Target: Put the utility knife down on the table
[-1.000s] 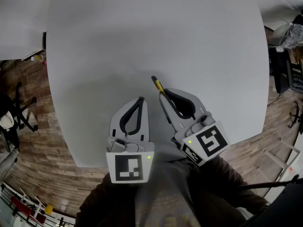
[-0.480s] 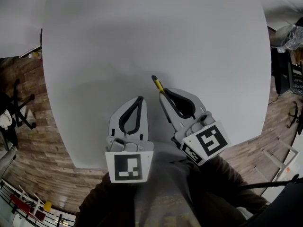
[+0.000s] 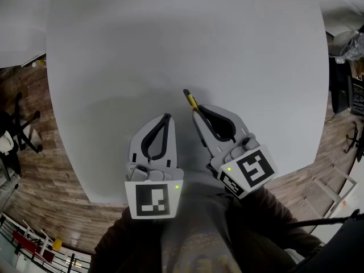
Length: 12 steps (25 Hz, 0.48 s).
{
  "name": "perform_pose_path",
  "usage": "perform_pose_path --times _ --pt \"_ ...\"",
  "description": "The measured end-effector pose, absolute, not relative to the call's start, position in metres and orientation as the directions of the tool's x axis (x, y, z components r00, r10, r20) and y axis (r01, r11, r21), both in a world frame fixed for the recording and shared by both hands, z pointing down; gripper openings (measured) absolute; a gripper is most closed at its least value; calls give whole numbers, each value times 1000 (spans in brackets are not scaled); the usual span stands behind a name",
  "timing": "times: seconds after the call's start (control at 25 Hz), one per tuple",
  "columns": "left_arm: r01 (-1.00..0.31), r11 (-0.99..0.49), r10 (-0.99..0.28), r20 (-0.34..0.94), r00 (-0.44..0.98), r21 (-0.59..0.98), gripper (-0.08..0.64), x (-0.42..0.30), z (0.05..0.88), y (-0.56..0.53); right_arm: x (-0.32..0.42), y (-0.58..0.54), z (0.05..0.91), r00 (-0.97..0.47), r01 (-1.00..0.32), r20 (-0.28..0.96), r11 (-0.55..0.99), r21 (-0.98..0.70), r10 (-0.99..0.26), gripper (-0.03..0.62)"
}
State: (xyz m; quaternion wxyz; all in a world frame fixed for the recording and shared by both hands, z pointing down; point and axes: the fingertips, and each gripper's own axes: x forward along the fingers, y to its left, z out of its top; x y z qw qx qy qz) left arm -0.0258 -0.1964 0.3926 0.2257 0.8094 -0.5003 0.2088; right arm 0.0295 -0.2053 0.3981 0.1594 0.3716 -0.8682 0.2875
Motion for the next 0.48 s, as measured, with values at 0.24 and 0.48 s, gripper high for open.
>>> perform_pose_path --times 0.24,0.48 --pt "-908 -384 -716 568 407 166 2 -27 398 -197 32 -205 404 -666 -744 499 550 -380 -555 26" --pt "-906 -390 -711 571 411 166 2 -29 402 -198 31 -204 409 -661 -748 508 544 -381 -552 26"
